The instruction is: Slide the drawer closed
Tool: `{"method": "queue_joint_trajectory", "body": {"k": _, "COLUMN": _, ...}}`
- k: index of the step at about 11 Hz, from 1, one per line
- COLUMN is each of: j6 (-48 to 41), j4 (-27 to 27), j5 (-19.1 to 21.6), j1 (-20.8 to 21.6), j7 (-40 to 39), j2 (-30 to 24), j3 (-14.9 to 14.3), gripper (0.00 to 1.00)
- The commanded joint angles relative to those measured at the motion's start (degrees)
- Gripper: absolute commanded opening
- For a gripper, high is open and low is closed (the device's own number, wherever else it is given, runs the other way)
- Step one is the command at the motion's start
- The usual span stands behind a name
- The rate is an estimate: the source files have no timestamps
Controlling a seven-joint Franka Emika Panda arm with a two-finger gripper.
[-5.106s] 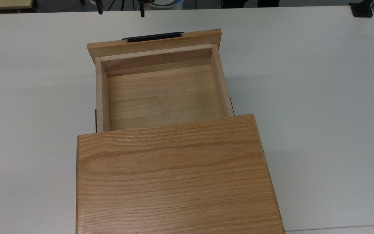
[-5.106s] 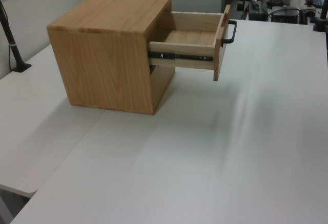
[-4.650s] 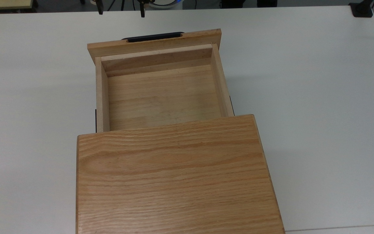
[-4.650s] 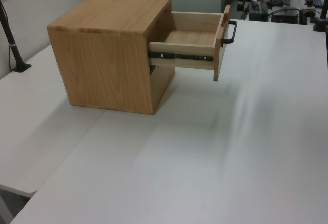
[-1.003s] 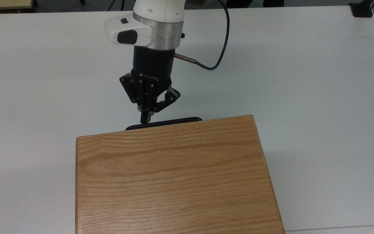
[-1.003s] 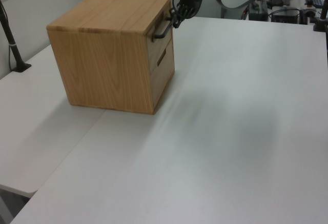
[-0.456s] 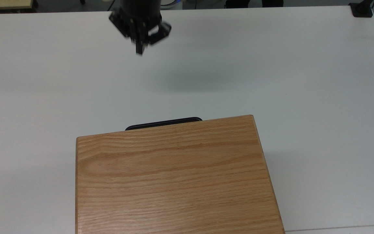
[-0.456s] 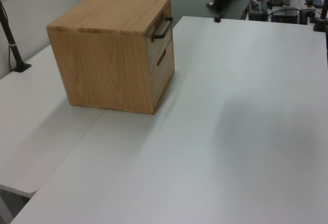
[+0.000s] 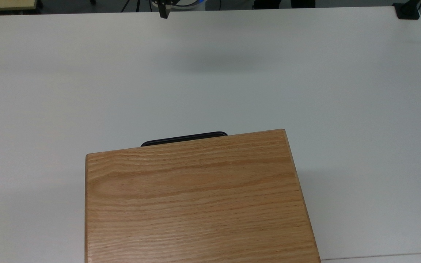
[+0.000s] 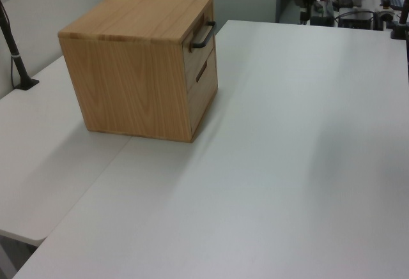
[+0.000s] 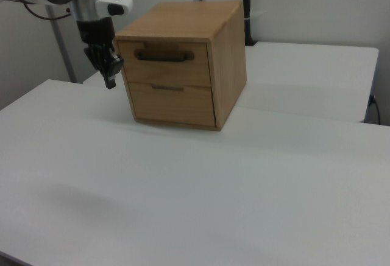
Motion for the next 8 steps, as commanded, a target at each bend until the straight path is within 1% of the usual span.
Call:
{"method": "queue_joint_trajectory", "body": {"k": 1, "j6": 8.1, "j4": -5.0, "j5": 1.0, "j1": 1.5, "j7": -10.2, "j2": -2.4, "j3": -2.2, "gripper": 0.03}}
{"method": "queue_joint_trajectory", "body": {"k": 2, "j6": 8.4, "j4": -5.0, "j5": 1.0, "j1": 1.4, "j7": -16.5, "j2": -2.0, "j3": -3.1, "gripper": 0.13}}
{"method": "queue_joint_trajectory", "body": {"k": 3, "j6": 8.1, "j4": -4.7, "j5": 1.1, "j1": 1.4, "j7": -22.3, "j2": -2.0, "j3": -4.5, "gripper": 0.99}}
{"method": "queue_joint_trajectory", "body": {"k": 4, "j6": 8.1, "j4": -4.5, "j5": 1.0, "j1": 1.8, "j7": -23.2, "j2": -2.0, "j3": -5.0, "gripper": 1.0}}
{"method": "queue_joint_trajectory", "body": {"k": 6, "j6": 7.8, "j4": -4.2, "j5": 0.9, "j1": 1.8, "j7": -23.0, "j2": -2.1, "j3": -5.1, "gripper": 1.0}}
{"method": "queue_joint_trajectory", "body": {"k": 8, "j6": 7.5, "j4": -4.3, "j5": 0.9, "j1": 2.0, "j7": -20.4, "j2": -2.0, "j3": -5.0, "gripper": 1.0}}
